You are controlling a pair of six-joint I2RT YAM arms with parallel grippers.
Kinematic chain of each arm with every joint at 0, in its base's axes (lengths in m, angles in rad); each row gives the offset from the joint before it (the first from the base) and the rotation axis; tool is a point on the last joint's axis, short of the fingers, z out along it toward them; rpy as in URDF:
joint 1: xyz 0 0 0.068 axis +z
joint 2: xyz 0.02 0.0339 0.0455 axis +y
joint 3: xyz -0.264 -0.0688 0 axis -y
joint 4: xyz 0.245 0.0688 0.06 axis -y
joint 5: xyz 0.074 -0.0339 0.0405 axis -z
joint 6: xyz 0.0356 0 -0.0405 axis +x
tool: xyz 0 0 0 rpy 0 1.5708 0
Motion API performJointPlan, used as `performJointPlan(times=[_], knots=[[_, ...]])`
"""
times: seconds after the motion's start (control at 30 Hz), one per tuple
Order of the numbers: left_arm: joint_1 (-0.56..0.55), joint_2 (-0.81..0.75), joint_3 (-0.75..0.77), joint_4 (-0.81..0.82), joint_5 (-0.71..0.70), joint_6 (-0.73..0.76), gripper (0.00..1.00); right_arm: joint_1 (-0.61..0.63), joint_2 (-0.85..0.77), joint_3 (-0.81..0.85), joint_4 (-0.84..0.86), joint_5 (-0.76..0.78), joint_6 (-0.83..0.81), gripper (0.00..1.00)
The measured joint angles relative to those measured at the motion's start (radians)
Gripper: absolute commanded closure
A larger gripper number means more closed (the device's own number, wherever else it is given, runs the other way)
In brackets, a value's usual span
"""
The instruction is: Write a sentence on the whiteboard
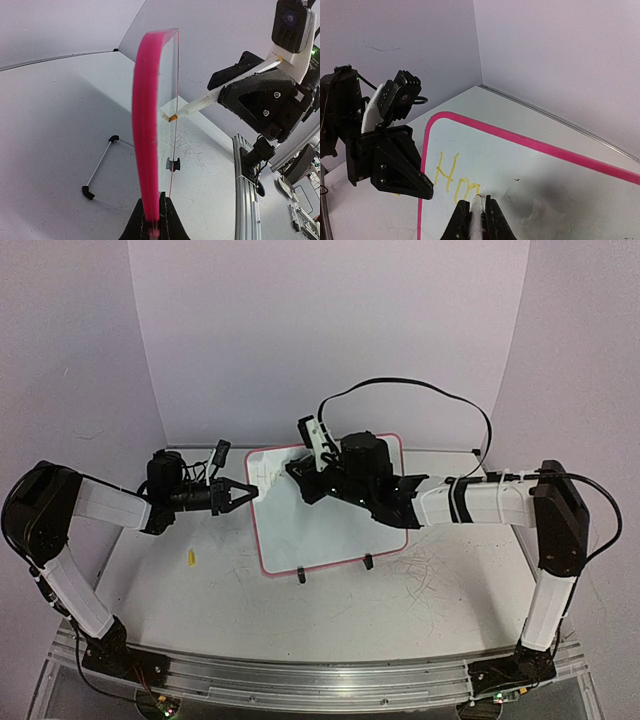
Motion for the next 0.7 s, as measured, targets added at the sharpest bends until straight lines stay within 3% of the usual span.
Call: performJointPlan(times=[0.7], knots=[[0.000, 0.000, 0.000, 0.000, 0.000, 0.001, 1.00, 0.014, -0.013, -0.071, -0.002, -0.013, 0.064, 1.00]])
